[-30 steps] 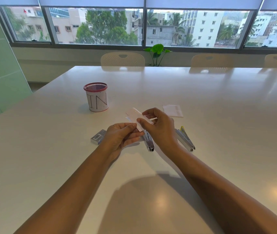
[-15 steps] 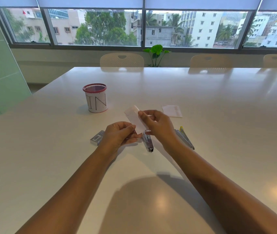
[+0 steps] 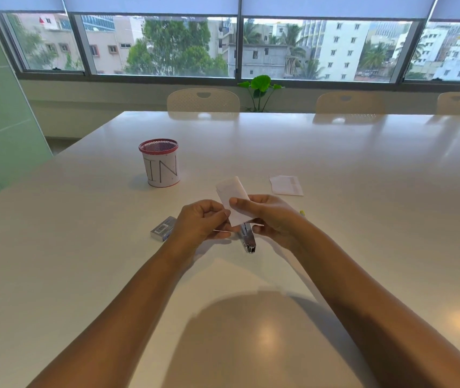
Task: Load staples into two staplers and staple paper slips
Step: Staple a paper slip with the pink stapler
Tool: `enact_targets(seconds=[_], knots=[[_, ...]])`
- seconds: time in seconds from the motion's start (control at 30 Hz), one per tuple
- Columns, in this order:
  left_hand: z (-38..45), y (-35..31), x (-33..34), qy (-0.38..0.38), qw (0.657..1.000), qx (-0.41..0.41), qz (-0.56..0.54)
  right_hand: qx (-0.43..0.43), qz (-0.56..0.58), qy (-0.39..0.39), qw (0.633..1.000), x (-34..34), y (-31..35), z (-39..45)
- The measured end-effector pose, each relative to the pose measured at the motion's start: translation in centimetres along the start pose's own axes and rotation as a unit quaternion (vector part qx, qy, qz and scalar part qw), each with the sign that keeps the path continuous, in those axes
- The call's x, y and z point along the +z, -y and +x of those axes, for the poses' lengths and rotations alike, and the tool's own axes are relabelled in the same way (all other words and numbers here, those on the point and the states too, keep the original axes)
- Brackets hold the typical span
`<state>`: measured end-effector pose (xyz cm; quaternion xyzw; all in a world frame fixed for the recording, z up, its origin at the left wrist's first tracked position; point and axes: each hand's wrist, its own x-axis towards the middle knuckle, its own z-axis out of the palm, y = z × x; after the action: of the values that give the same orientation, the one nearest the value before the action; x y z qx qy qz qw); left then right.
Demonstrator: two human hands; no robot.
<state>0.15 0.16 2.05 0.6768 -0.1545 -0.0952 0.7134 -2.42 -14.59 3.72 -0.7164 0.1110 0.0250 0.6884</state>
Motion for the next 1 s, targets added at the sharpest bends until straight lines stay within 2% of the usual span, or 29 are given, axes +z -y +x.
enact_targets(seconds=[0.2,0.37,0.47,0.6,0.77,0.9,1.0], knots=[[0.0,0.1,0.0,0.021,1.0,0.003,0.015,0.029,0.054,-0.003,0.998,-0.2,0.1,0.0],[0.1,0.3,0.0,0.028,0.999,-0.014,0.01,0.028,0.038,-0.008,0.999,-0.4,-0.1,0.3],[0.3,0.3,-0.2,-0.001,1.0,-0.004,-0.014,0.018,0.022,-0.005,1.0,-0.6,-0.3,0.6],[0.9,0.3,-0.9,-0.039,0.999,0.026,-0.019,0.009,-0.071,-0.027,0.997,-0.3,-0.4,0.6],[1.1,0.4,-1.0,-0.032,0.999,0.025,-0.014,0.003,-0.113,-0.036,0.993,0.0,-0.2,0.5],[1.3,0.4,-1.1,-0.032,0.999,0.029,-0.015,-0.017,-0.116,-0.03,0.993,0.0,-0.2,0.3],[1.2,0.5,-0.9,-0.017,0.999,0.027,-0.007,-0.035,-0.071,-0.042,0.996,-0.1,-0.4,0.4]])
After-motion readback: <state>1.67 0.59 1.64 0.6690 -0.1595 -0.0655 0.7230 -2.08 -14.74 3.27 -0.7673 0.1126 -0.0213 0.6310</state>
